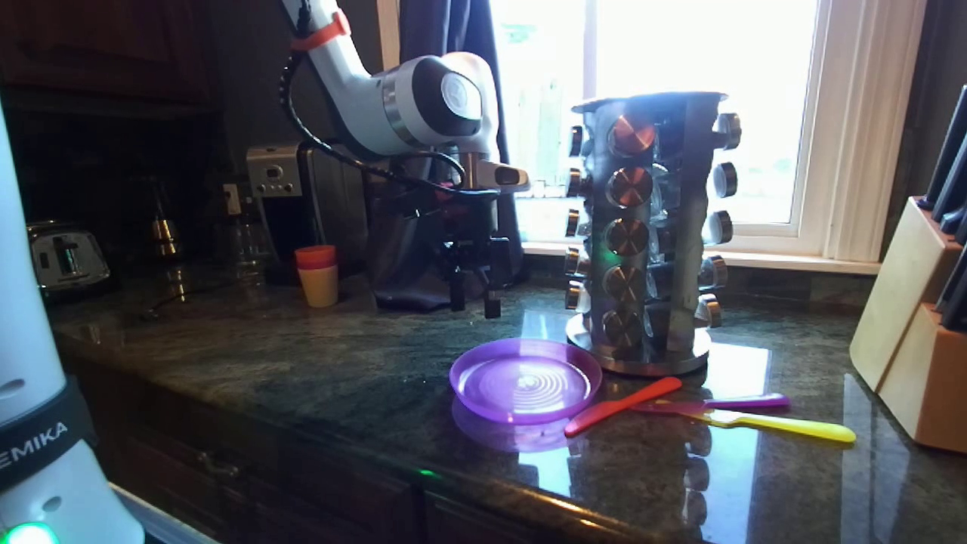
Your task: Move the purple plate to the left
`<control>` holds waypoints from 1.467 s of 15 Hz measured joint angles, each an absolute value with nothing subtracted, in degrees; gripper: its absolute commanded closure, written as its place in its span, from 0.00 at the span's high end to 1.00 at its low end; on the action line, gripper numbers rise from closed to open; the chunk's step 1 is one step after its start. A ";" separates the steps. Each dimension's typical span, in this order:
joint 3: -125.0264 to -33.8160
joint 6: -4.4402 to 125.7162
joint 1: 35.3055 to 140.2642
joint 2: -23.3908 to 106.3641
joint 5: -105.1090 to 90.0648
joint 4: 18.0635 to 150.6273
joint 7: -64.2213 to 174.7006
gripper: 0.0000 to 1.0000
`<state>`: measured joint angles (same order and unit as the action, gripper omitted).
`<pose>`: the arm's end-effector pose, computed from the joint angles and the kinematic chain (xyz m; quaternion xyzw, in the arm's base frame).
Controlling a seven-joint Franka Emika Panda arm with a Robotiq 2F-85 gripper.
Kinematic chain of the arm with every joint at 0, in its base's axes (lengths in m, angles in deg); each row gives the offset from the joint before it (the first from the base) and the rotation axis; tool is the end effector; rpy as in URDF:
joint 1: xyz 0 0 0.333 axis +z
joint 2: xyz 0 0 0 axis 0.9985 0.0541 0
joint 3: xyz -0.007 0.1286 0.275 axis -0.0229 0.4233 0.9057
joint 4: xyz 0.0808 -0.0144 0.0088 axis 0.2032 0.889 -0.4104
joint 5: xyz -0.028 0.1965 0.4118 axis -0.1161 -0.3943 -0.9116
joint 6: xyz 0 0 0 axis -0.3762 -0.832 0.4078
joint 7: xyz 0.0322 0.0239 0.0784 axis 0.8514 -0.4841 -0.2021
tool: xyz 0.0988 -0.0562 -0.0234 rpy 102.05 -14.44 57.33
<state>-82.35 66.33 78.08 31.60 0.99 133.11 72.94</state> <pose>0.4789 -0.1381 0.1630 0.9646 -0.2469 -0.0612 0.0690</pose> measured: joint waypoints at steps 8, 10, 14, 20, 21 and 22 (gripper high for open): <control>-82.95 68.08 78.48 31.83 1.20 132.89 72.94 1.00; -83.47 70.19 78.48 32.50 1.31 132.88 72.89 1.00; -84.47 73.40 78.48 34.39 1.31 132.82 72.72 0.95; -85.31 75.30 78.93 37.14 1.31 132.26 72.71 0.51; -85.42 75.30 79.10 37.55 1.31 132.00 72.71 0.41; -85.62 75.30 79.37 37.94 1.37 131.73 72.72 0.34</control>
